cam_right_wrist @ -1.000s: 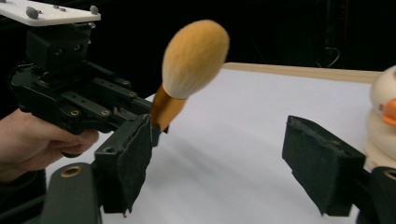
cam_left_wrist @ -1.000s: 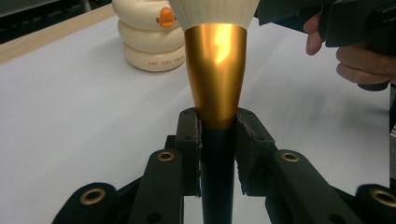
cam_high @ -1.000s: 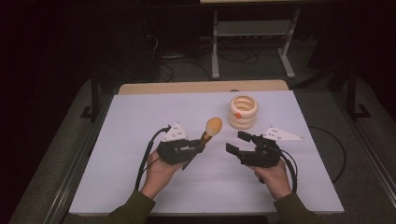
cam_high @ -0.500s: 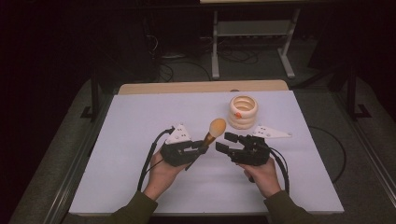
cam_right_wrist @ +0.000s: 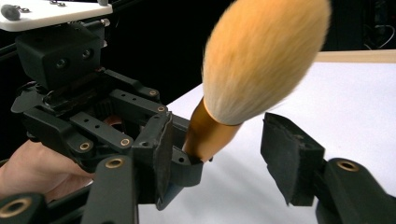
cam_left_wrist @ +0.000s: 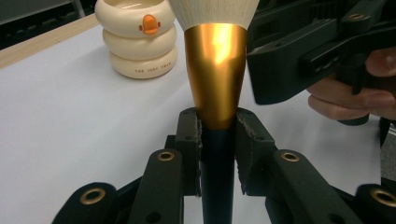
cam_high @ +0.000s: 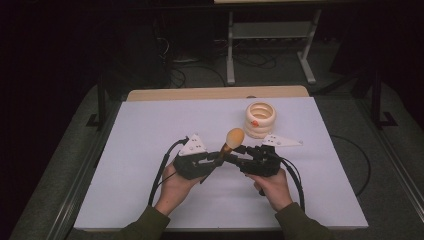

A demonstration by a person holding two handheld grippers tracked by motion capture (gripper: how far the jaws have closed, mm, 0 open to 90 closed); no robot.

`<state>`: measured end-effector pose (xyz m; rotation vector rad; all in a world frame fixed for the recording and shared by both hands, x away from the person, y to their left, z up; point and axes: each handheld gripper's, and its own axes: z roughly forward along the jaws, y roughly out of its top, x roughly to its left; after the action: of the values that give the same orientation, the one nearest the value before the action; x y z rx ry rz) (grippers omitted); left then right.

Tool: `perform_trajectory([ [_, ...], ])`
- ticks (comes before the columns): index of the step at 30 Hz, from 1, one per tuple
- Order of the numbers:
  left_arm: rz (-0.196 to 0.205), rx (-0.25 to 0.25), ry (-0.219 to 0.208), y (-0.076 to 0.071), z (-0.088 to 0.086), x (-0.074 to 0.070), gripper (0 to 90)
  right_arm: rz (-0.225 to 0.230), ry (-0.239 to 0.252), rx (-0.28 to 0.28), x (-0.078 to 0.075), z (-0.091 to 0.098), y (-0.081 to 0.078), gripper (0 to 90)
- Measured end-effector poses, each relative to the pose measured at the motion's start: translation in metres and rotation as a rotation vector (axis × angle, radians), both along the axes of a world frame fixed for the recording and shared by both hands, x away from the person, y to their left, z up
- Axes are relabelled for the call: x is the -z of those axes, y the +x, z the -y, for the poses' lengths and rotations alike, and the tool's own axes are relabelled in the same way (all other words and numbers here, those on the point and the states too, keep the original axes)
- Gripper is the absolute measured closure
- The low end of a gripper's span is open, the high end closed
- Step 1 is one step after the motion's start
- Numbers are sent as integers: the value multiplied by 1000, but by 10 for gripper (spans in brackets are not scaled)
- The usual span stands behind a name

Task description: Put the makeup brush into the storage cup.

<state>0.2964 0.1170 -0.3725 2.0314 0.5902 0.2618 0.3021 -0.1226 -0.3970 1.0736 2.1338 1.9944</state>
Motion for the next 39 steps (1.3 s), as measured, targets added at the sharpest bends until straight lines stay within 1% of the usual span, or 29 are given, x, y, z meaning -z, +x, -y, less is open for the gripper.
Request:
perform_trajectory([
  [2,1,5,5,0,0,0,728,-6,1,-4,0,-2,0,451],
  [7,-6,3,2,0,1,1,728,-11,12,-14,1,-6,2,507],
  [8,-2,1,0,-1,1,1,728,-15,17,-15,1,-6,2,516],
  [15,-1,-2,-1,-1,1,1,728,-35,30,-10,2,-8,5,570],
  [16,-2,-3,-1,-1,1,1,728,-45,34,-7,2,-9,5,577],
  [18,-3,-5,-5,-1,1,1,728,-44,30,-4,3,-9,5,595],
  [19,-3,-6,-6,0,1,1,727,-44,32,-3,3,-9,6,600],
  [20,-1,-6,-5,0,0,1,728,-55,39,0,2,-10,6,605],
  [24,-4,-8,-12,0,0,1,727,-57,44,-3,2,-11,7,618],
  [27,-5,-4,-7,1,-1,1,727,-67,49,-2,1,-12,7,625],
  [31,1,-3,-4,1,-1,2,727,-73,42,-3,1,-12,6,630],
  [35,-9,-4,-8,1,-1,2,726,-69,37,-6,0,-12,6,635],
  [36,-9,-4,-8,1,-1,2,726,-73,38,-3,0,-12,6,636],
  [39,-15,2,-2,2,-1,3,726,-74,31,-4,1,-13,6,638],
])
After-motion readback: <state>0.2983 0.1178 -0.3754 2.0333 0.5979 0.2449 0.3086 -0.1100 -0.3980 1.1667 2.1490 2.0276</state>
